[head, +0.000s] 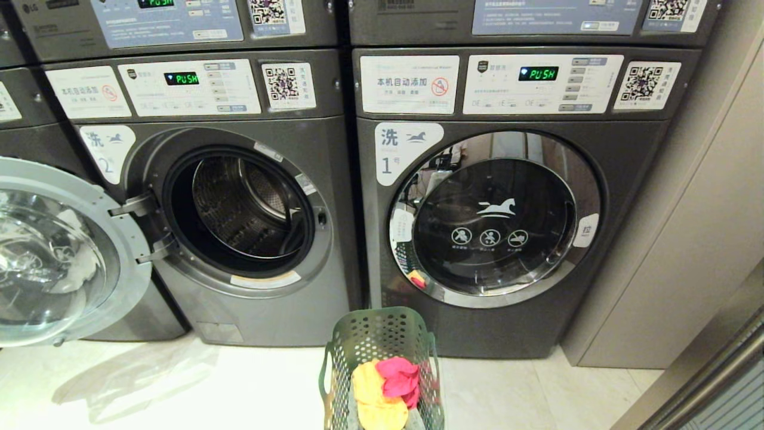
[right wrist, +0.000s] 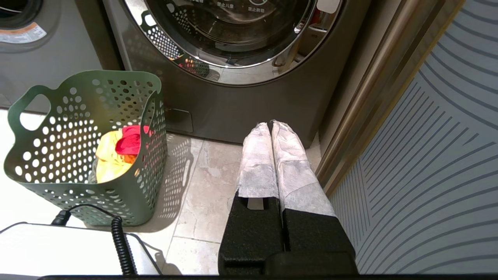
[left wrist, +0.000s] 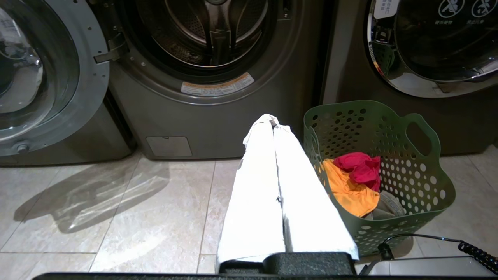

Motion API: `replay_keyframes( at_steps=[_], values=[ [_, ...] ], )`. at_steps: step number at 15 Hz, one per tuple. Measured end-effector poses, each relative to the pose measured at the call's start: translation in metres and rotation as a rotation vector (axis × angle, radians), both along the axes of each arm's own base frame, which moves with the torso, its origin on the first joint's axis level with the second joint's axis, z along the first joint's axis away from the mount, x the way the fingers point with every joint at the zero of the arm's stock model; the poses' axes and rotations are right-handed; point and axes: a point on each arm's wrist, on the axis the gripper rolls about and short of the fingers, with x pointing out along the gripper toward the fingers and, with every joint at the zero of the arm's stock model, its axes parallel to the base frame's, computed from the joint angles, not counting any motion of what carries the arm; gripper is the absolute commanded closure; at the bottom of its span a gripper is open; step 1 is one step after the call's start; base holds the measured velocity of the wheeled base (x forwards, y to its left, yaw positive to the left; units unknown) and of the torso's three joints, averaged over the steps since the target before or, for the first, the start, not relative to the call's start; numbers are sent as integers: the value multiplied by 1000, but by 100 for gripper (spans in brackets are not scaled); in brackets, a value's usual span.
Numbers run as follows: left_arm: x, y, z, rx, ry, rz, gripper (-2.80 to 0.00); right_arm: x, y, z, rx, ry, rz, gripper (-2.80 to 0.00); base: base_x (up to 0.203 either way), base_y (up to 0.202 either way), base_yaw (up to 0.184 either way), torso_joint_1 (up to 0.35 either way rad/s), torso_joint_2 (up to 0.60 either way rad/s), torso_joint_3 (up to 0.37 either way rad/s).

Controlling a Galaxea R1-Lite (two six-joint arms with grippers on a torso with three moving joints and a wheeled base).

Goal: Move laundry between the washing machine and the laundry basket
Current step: Pick a cloth and place it into the basket

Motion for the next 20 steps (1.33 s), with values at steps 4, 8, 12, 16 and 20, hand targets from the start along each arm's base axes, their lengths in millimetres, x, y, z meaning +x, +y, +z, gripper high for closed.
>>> replay_keyframes(
  at_steps=[4,8,12,16,20],
  values=[
    [0,0,0,0,0,0,0,0,0,0,4,0,0,0,0,67,-2,3,2,2],
    [0,0,0,0,0,1,0,0,0,0,3,0,0,0,0,200,-1,0,2,4],
    [0,0,0,-6,0,0,0,0,0,0,4,1,0,0,0,196,-2,3,2,1],
    [0,0,0,-7,0,2,0,0,0,0,3,1,0,0,0,195,-2,3,3,2],
    [0,0,0,-7,0,2,0,0,0,0,3,1,0,0,0,195,-2,3,2,3]
  ],
)
